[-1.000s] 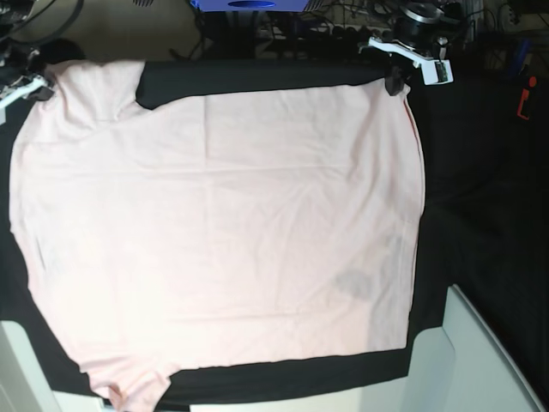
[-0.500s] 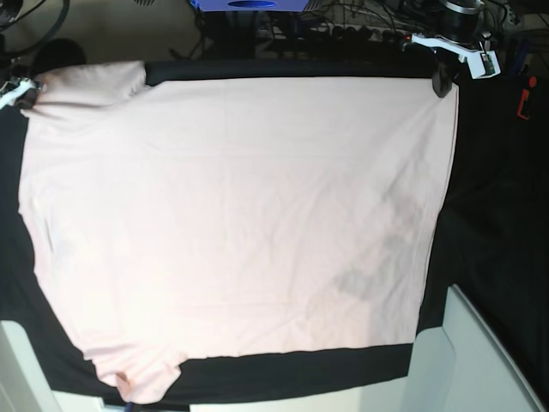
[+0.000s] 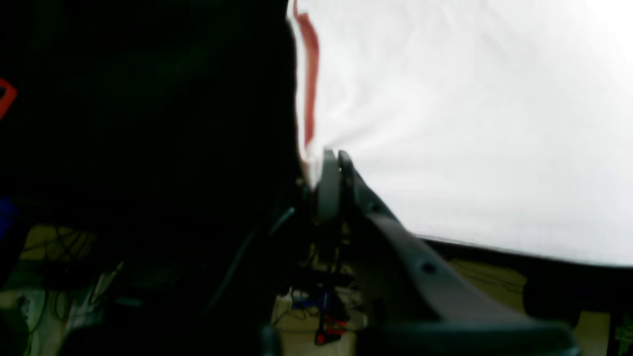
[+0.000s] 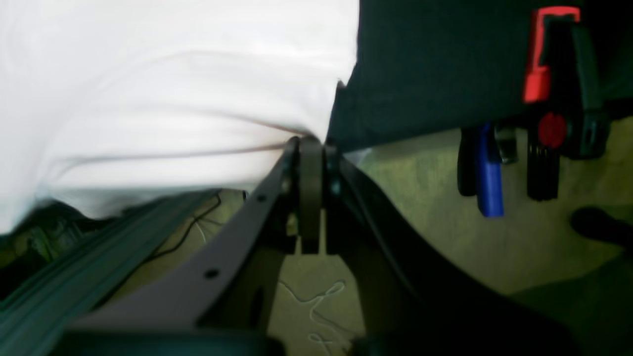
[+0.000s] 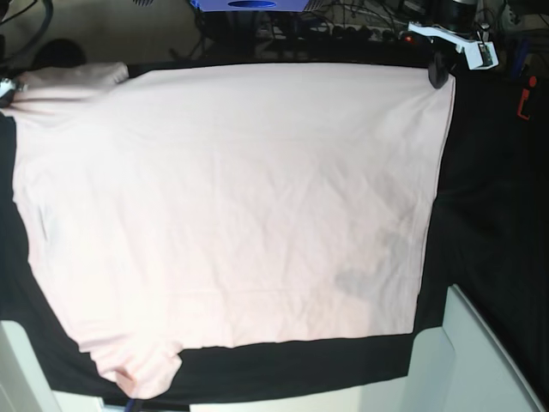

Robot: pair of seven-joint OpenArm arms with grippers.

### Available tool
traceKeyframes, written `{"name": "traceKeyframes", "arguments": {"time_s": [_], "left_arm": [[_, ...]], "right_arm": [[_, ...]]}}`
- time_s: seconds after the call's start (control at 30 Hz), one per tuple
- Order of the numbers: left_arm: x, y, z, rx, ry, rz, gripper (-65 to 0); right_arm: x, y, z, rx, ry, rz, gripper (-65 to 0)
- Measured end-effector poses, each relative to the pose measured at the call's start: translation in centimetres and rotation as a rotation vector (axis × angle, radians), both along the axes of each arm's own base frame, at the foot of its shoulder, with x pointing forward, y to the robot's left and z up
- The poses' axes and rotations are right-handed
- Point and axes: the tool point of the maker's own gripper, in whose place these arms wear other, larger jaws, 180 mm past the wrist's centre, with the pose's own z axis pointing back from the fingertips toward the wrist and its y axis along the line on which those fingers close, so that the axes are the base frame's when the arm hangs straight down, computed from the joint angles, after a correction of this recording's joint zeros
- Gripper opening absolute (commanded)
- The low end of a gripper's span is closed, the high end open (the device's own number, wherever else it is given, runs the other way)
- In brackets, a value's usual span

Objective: Fold the T-shirt properly
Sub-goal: 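Lift the gripped shirt edge with both grippers and pull it toward the arms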

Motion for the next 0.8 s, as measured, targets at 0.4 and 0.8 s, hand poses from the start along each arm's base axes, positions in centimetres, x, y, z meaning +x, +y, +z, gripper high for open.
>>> {"name": "traceKeyframes", "arguments": {"time_s": [0.4, 0.8], "left_arm": [[4.6, -2.1, 2.4, -0.023, 0.012, -0.054, -65.0], [6.5, -3.1, 3.8, -0.037, -0.031, -0.061, -65.0]], "right_arm": [[4.3, 0.6, 1.2, -0.010, -0.060, 0.074, -65.0], [6.7, 0.1, 1.5, -0.008, -0.060, 0.117, -65.0]]}}
